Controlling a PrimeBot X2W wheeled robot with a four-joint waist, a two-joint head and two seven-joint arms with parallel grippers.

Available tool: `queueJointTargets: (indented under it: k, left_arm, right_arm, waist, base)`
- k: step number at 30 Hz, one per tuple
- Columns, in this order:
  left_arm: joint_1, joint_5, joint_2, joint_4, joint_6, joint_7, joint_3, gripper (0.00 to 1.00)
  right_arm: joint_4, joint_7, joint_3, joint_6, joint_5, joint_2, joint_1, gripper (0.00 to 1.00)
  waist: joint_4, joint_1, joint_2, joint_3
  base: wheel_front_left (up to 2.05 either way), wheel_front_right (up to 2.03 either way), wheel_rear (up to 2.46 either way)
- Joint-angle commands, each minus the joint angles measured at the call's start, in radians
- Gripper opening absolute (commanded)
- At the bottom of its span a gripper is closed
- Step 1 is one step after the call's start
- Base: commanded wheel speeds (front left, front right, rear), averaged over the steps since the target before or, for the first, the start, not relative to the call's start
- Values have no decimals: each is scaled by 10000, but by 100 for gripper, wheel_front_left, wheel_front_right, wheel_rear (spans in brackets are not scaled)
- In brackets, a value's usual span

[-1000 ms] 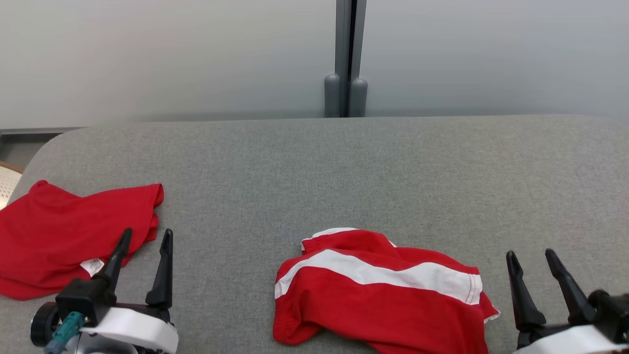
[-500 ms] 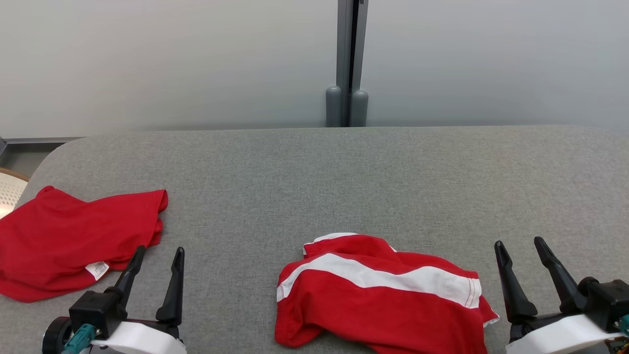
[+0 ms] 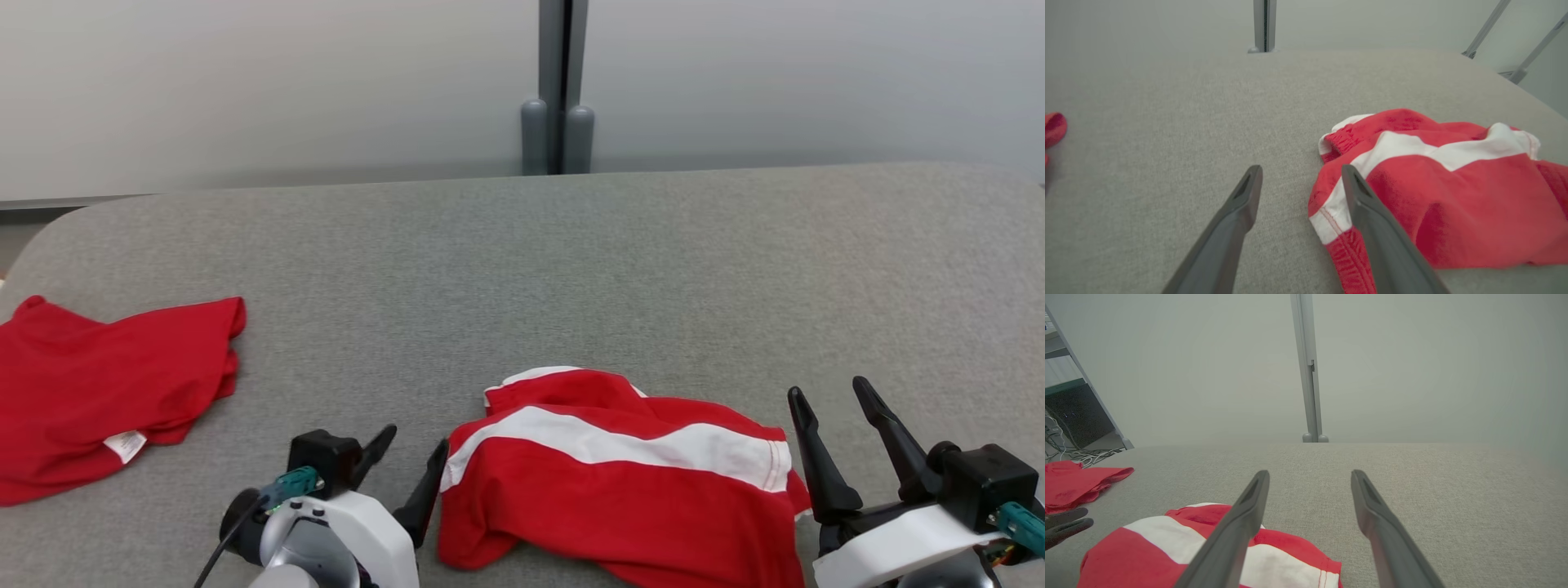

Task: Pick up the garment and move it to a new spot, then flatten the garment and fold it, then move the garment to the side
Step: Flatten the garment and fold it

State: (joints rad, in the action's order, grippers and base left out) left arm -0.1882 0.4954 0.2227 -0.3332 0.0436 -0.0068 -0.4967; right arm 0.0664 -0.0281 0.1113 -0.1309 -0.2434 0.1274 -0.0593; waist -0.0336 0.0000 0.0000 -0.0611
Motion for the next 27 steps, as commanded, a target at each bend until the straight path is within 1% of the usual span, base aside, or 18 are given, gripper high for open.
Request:
queueJointTargets:
  k: [1,3,8,9,10,11,12,15,18,22,27]
  left_arm:
    - [-163,99,-14,-182,68,138,-21,100]
    - [-304,297,-211,-663,205,448,-166,100]
    - [-437,500,-322,-1404,377,927,-389,100]
    - [-497,463,-295,-1476,382,937,-407,96]
    - [-539,422,-270,-1558,388,954,-443,52]
    - [-521,473,-295,-1628,417,996,-475,28]
    - [-540,432,-287,-1643,413,921,-487,0]
    - [-633,374,-276,-1716,389,814,-522,0]
    - [-756,320,-243,-1756,380,652,-518,0]
    - [-977,317,-281,-1826,465,507,-573,0]
    - [-1279,319,-330,-1962,567,395,-703,0]
  right_arm:
    - [-32,0,12,3,10,59,110,100]
    - [-78,-32,36,3,-12,32,126,100]
    - [-130,16,-150,3,2,-54,13,100]
    - [-127,20,-192,3,10,-78,-11,100]
    - [-134,33,-287,3,40,-90,-44,100]
    - [-160,-8,-356,3,31,-117,-102,100]
    - [-184,-62,-454,2,42,-132,-172,100]
    - [-347,-332,-701,3,72,-102,-389,100]
    - [-590,-737,-677,2,1,-1,-601,100]
    - [-946,-979,-194,2,-167,221,-354,100]
    - [-1644,-1075,485,2,-447,319,213,100]
  waist:
    - [193,0,0,-161]
    - [340,0,0,-253]
    - [553,0,0,-461]
    - [574,0,0,-505]
    - [583,0,0,-533]
    - [591,0,0,-558]
    - [594,0,0,-586]
    - [562,0,0,-640]
    - [512,0,0,-724]
    - [397,0,0,-959]
    - [213,0,0,-1193]
  base:
    - [0,0,0]
    - [0,0,0]
    - [0,0,0]
    - [0,0,0]
    - [0,0,0]
    - [0,0,0]
    - [0,0,0]
    - [0,0,0]
    - [0,0,0]
    - [0,0,0]
    - [0,0,0]
